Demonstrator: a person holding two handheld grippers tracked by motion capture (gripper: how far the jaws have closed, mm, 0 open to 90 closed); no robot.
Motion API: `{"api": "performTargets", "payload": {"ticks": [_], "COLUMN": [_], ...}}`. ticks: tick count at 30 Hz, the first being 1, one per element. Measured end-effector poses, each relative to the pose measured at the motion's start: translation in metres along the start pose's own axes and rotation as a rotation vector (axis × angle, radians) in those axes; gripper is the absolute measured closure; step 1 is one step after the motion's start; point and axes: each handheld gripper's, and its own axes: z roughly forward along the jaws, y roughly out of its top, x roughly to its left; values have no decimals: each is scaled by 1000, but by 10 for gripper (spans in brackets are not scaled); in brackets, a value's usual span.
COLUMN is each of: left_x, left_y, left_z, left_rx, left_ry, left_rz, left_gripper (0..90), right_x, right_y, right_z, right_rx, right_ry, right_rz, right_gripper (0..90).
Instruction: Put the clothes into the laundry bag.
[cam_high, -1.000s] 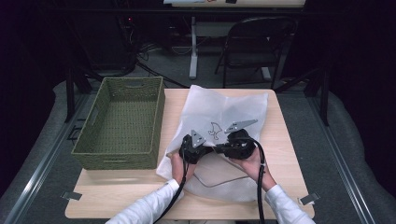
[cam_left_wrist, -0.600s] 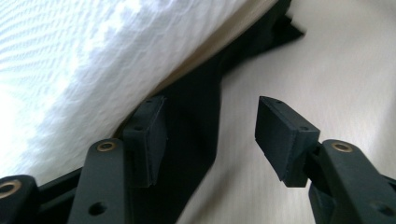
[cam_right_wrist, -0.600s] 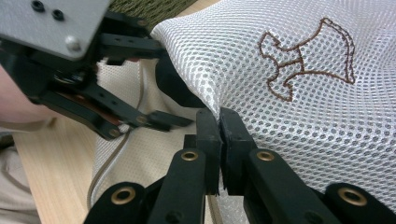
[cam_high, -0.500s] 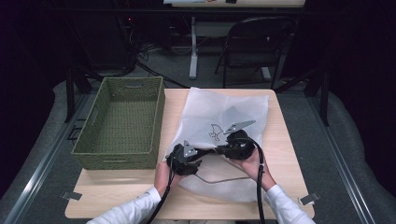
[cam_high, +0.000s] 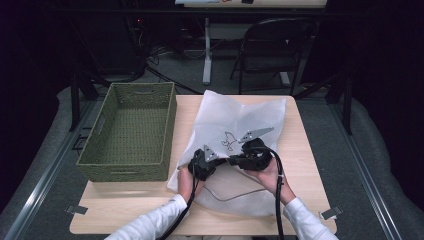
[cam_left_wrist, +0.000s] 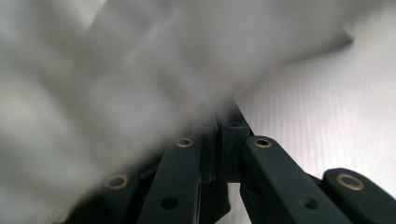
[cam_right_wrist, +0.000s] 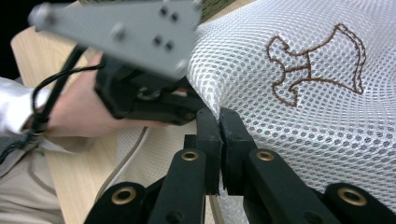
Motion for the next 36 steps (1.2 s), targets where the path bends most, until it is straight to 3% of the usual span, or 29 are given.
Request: {"api": "performTargets", "payload": {"ticks": [2,5,6,7,9,10,11,13,14,21,22,23,25,27,29,30,33,34,36], "left_x": [0,1,2,4,4,4,4,6,6,6,13,16,21,28,35,37,40,39,34], "left_y": [5,5,4,4,2,0,-1,-6,-8,-8,-29,-30,-31,-29,-26,-25,-24,-25,-26], "left_z": [6,10,8,7,0,-4,-9,-18,-23,-23,-67,-73,-80,-83,-79,-75,-61,-56,-47], "left_rx": [-6,3,8,8,32,39,47,57,62,62,114,103,78,49,44,43,71,88,111], "left_ry": [-2,-25,-49,-78,-108,-143,-142,-171,-178,-178,-249,-251,-230,-183,-137,-118,-131,-151,-137], "left_rz": [-26,-29,-34,-30,-3,2,18,24,28,28,67,68,53,54,59,61,64,77,112], "left_gripper": [873,856,762,762,669,646,591,574,551,541,541,526,526,519,497,491,524,556,587], "right_x": [-3,-8,-12,-12,-15,-16,-18,-18,-19,-18,-18,-21,-22,-23,-22,-23,-23,-24,-24], "right_y": [-2,-5,-11,-11,-15,-16,-17,-18,-18,-19,-19,-25,-27,-29,-30,-31,-33,-34,-36], "right_z": [-1,1,6,6,10,11,13,14,15,16,16,25,26,30,33,34,39,40,42], "right_rx": [7,29,69,69,90,98,114,111,132,138,138,203,223,244,261,263,290,299,312], "right_ry": [2,1,-1,-1,-3,-2,-5,-5,-8,-6,-6,-8,-13,-31,-36,-45,-54,-50,-55], "right_rz": [13,27,43,43,53,56,60,58,55,61,61,55,54,39,45,21,19,10,15], "right_gripper": [886,886,884,884,883,883,881,881,880,880,880,877,875,874,874,873,870,870,868]}}
